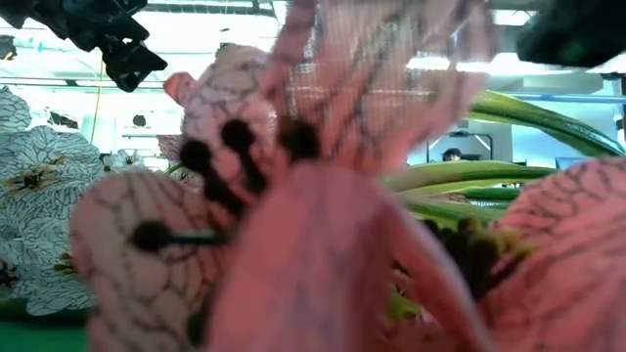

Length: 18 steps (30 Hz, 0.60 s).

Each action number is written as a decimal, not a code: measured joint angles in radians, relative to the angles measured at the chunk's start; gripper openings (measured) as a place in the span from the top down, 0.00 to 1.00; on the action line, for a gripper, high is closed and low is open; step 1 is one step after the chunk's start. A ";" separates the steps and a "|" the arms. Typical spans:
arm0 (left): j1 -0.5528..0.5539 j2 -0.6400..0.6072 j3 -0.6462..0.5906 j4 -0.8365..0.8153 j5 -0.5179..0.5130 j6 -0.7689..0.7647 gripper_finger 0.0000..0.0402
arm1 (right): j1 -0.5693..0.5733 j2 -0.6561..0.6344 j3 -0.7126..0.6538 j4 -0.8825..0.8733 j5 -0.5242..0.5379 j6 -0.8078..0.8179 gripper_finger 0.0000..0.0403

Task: Sort flowers into vase by color
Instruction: Put the pink flowers into the yellow vase

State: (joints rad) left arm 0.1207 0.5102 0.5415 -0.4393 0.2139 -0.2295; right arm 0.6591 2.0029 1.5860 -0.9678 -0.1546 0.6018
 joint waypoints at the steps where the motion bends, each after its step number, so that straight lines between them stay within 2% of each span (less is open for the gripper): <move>1: 0.000 0.000 0.000 0.000 0.000 0.000 0.49 | 0.007 0.013 -0.001 -0.002 0.004 0.000 0.39; 9: 0.000 0.000 0.000 0.002 -0.001 0.000 0.49 | 0.018 0.115 -0.001 -0.051 0.051 0.027 0.39; 15: 0.000 0.000 0.000 0.003 -0.002 -0.001 0.49 | 0.018 0.156 0.004 -0.013 0.052 0.026 0.40; 18: 0.000 0.000 0.000 0.003 -0.002 -0.003 0.49 | 0.019 0.156 0.003 -0.012 0.056 0.031 0.45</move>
State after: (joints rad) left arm 0.1211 0.5102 0.5411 -0.4358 0.2120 -0.2321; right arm 0.6783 2.1590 1.5894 -0.9803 -0.0988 0.6323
